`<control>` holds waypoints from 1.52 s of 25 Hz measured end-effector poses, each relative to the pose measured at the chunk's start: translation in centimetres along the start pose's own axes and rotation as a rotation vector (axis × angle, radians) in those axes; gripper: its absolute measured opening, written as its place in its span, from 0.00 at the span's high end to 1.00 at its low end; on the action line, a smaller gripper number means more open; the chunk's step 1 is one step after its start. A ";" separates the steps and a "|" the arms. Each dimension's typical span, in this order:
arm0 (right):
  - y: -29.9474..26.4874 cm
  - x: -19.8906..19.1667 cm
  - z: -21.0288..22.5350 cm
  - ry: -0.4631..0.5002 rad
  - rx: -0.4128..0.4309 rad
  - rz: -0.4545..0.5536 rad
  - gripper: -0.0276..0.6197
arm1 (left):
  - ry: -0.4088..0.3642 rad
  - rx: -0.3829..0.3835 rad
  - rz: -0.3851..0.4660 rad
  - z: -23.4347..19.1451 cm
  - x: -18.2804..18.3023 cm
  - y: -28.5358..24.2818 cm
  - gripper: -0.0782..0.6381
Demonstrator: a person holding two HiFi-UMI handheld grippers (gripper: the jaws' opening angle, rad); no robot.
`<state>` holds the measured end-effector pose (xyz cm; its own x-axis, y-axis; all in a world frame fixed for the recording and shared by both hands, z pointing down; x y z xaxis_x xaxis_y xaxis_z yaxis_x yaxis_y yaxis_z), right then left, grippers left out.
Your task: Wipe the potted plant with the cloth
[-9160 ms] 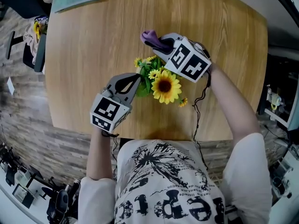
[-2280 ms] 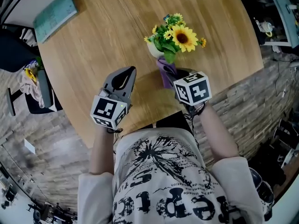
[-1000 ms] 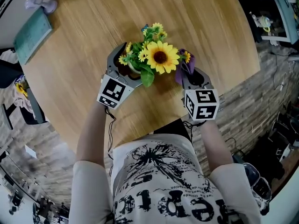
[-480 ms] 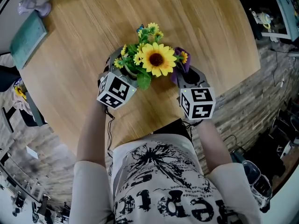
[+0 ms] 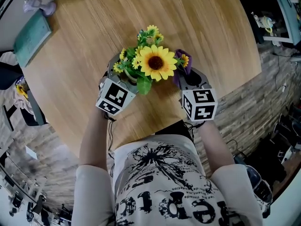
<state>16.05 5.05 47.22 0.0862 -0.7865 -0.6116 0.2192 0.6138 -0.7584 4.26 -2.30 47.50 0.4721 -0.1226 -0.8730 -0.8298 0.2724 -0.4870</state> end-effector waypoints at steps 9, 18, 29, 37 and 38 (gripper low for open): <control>1.0 3.8 -3.2 0.066 0.088 0.062 0.84 | 0.068 0.151 0.037 -2.2 5.3 5.9 0.15; 0.7 7.5 -12.2 0.058 0.395 0.144 0.84 | 0.172 0.310 0.074 -3.0 7.9 13.8 0.15; 3.0 9.9 -20.5 0.272 0.619 0.227 0.84 | 0.241 0.373 0.123 -3.4 9.7 18.6 0.15; 4.4 10.7 -21.5 0.395 0.660 0.272 0.84 | 0.251 0.350 0.149 -2.6 11.2 19.2 0.15; 4.4 10.8 -21.7 0.400 0.668 0.279 0.84 | 0.255 0.346 0.155 -2.7 11.4 19.3 0.15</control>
<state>-3.18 0.75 32.42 -0.1020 -0.4500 -0.8872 0.7836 0.5131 -0.3504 -7.23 -1.01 28.10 0.2260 -0.2747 -0.9346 -0.7162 0.6035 -0.3505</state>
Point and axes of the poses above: the fingertips, and each gripper's own axes: y backward along the fingers, z to its right, x out of its top, the point moved 1 cm from there along y, backward along the fingers, and after that the axes turned 12 degrees about x, right-handed, at the moved point
